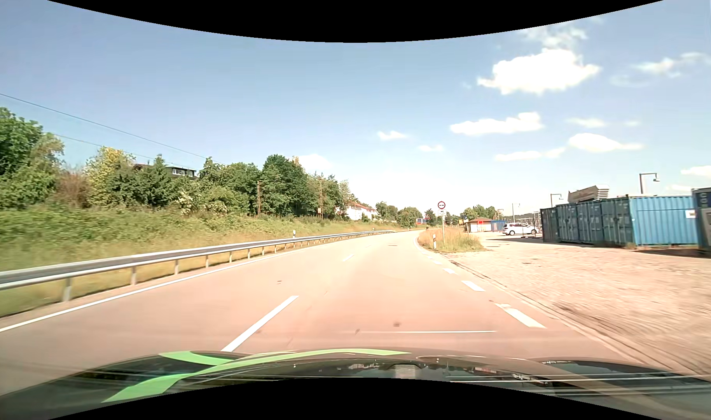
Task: Follow the waypoints while adhering to traffic rules and regulations
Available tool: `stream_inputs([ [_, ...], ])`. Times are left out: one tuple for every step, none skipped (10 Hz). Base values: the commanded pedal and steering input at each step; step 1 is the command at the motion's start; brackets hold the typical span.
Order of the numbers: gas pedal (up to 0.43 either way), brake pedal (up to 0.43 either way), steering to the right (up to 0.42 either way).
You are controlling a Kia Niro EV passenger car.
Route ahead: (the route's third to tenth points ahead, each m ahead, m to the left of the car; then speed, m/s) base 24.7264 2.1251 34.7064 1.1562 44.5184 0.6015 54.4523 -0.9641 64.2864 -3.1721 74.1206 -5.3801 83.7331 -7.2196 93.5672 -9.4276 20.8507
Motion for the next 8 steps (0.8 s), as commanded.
stream_inputs([
  [0.240, 0.000, 0.015],
  [0.240, 0.000, 0.015],
  [0.240, 0.000, 0.015],
  [0.240, 0.000, 0.015],
  [0.240, 0.000, 0.015],
  [0.240, 0.000, 0.015],
  [0.240, 0.000, 0.015],
  [0.240, 0.000, 0.015],
])
